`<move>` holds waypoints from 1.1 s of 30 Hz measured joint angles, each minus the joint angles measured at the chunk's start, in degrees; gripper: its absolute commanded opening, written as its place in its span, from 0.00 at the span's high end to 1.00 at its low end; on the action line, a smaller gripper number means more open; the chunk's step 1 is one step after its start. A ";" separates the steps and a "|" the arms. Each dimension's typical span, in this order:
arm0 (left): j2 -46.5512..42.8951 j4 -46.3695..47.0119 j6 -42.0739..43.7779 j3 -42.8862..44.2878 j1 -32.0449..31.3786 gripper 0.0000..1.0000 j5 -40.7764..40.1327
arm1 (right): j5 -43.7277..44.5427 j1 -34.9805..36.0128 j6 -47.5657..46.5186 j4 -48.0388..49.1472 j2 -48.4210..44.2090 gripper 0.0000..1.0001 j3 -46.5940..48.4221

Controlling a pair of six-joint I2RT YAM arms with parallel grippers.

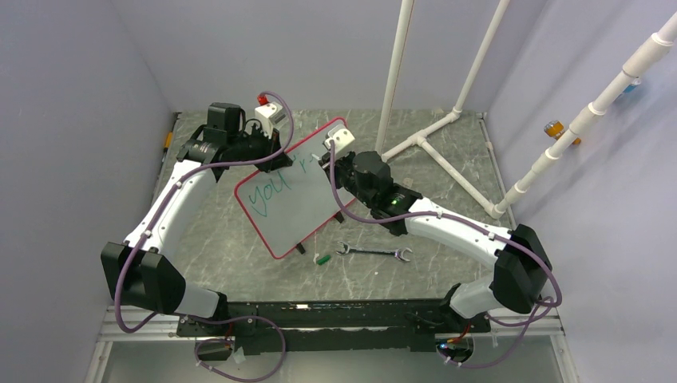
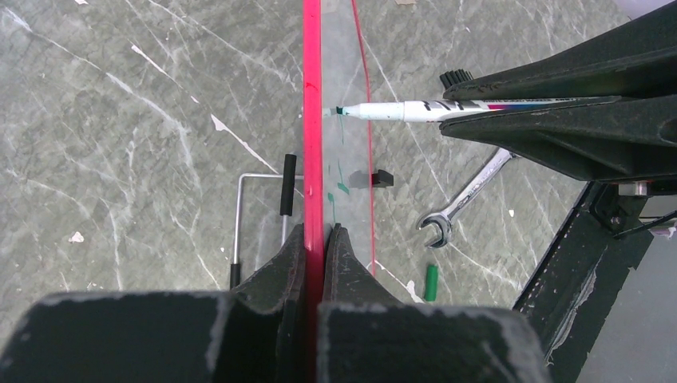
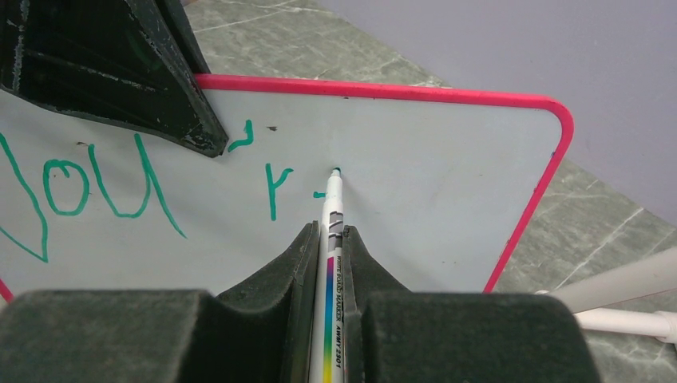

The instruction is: Write a sentence on the whiteboard

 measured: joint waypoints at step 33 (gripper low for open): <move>0.00 -0.22 -0.09 0.00 0.22 1.00 -0.35 | -2.86 -0.07 3.15 0.22 0.00 1.00 -3.13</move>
